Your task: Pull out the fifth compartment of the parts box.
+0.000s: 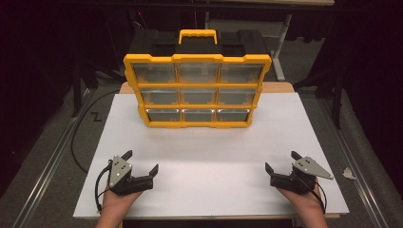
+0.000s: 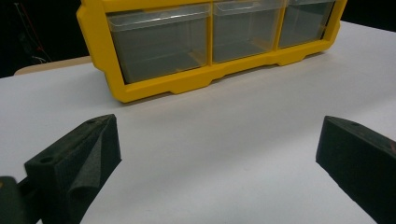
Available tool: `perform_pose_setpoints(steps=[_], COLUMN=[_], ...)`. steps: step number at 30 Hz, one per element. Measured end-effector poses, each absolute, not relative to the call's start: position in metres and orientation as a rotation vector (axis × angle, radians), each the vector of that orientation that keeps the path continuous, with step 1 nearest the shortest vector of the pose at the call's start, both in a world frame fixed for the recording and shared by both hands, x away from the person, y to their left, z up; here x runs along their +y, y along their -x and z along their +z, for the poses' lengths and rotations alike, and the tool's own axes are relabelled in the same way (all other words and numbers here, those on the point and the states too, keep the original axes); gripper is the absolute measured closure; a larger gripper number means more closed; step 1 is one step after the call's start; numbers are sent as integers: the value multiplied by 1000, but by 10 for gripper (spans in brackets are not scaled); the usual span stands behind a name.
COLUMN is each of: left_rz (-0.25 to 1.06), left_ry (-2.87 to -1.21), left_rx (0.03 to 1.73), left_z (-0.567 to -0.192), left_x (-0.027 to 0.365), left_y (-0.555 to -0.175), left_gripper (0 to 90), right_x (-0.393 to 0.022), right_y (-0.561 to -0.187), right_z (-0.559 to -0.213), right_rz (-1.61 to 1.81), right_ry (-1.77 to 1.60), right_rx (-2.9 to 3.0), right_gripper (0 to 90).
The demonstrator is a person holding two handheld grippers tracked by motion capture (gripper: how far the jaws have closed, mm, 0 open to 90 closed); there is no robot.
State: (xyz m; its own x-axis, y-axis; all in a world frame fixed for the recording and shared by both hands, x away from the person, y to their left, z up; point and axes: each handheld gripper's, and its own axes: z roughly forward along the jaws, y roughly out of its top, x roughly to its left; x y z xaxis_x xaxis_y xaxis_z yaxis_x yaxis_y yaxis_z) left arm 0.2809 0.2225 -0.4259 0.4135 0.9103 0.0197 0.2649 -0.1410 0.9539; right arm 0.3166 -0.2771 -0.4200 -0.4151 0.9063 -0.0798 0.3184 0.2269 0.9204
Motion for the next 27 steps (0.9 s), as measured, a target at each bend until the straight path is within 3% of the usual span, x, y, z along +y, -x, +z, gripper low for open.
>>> perform_pose_setpoints(steps=[27], left_rz=[786], left_ry=[-1634], left_rx=[1037], left_z=[-425], left_x=[223], left_y=[-281], left_gripper=[8], right_x=[-265], right_y=[-327], right_z=[-422], right_rz=[1142], right_ry=[-1096], right_rx=[1880], right_gripper=[7])
